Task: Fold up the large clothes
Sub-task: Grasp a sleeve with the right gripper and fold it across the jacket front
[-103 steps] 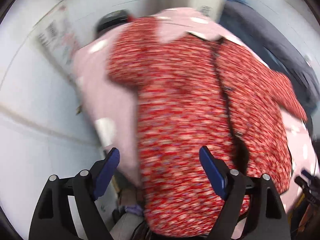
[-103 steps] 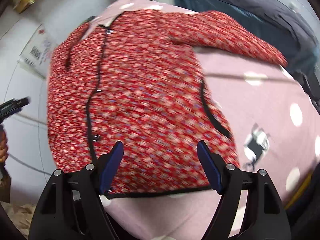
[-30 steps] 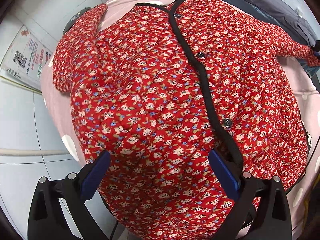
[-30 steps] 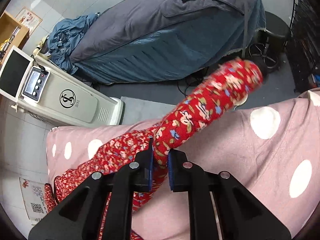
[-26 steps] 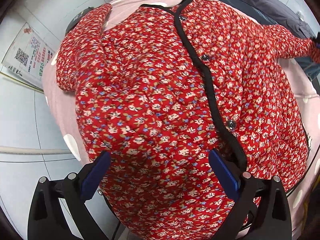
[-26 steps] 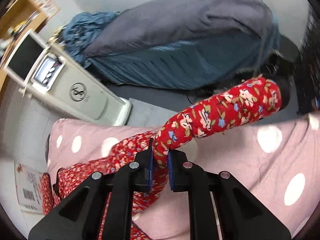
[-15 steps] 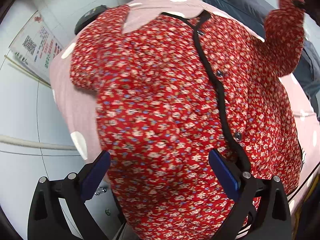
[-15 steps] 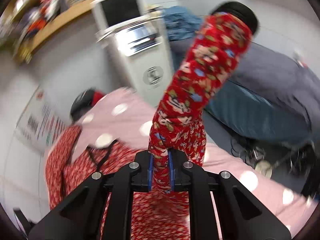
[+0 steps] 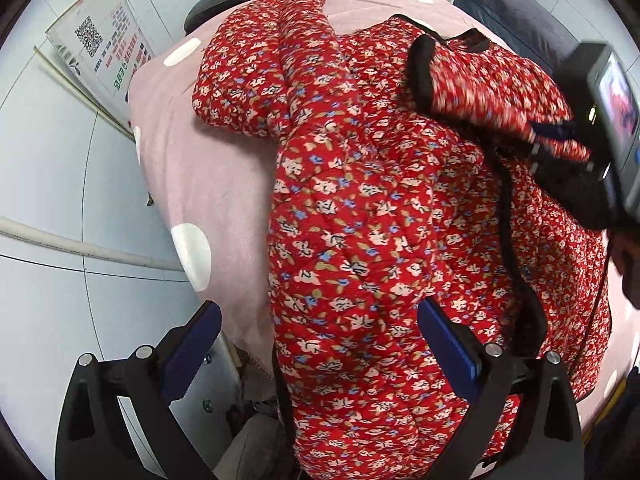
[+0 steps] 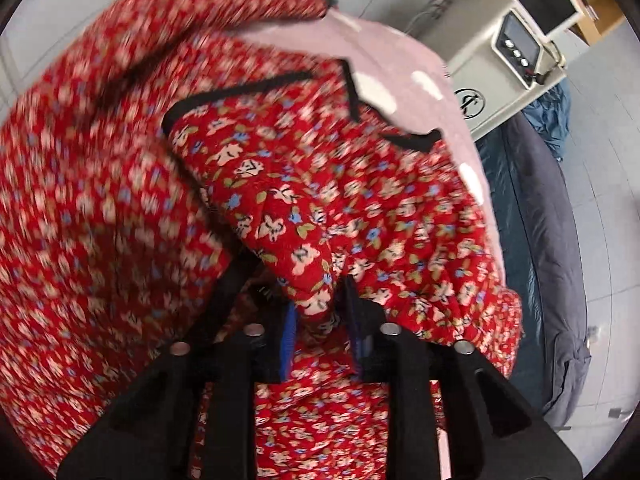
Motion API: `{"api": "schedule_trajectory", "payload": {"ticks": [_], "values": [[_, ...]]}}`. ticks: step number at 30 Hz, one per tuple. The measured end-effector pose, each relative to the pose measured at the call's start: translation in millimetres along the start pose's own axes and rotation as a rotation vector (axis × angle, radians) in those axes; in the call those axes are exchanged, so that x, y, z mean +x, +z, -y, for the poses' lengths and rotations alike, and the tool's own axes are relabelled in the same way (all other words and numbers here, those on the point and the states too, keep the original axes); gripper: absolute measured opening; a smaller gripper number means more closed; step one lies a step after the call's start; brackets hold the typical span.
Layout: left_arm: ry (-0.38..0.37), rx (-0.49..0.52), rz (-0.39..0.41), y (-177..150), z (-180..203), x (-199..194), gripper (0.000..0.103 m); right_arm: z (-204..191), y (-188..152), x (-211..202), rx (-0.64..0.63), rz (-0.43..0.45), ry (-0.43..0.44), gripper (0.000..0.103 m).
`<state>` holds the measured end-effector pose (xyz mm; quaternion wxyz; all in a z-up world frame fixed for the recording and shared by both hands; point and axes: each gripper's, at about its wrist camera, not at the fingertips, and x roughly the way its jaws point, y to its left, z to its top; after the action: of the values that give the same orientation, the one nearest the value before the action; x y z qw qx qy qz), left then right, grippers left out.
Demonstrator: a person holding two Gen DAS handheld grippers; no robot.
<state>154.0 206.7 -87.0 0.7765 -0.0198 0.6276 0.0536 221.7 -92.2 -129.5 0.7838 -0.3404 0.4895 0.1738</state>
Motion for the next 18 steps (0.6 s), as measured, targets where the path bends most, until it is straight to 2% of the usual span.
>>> {"api": "schedule_trajectory", "payload": {"ticks": [1,2,5,9,12,14,18], "values": [[0.000,0.001,0.000,0.9,-0.8,1.0,0.096,-4.2,-1.8,3.0,-0.001,-0.015,-0.001,0.062],[-0.002,0.001,-0.001,2.0,-1.4,2.1,0.096,-8.9,-1.2,3.1,-0.001,-0.013,-0.029,0.070],[-0.009,0.001,0.000,8.1,-0.8,3.6,0.096,-4.3,-7.5,-8.1,0.007,-0.006,-0.027,0.077],[-0.028,0.006,0.020,25.2,6.2,0.8,0.096,13.1,-23.9,-40.1,0.107,0.031,0.062,0.080],[-0.027,0.022,0.048,38.2,12.7,-2.9,0.096,37.1,-49.0,-58.4,0.265,0.069,0.135,0.080],[-0.020,0.042,0.061,48.2,18.1,-2.3,0.096,50.8,-65.0,-64.1,0.361,0.083,0.137,0.080],[-0.016,0.066,0.081,67.4,28.1,-1.7,0.096,92.9,-117.9,-69.8,0.565,0.095,0.074,0.080]]}}
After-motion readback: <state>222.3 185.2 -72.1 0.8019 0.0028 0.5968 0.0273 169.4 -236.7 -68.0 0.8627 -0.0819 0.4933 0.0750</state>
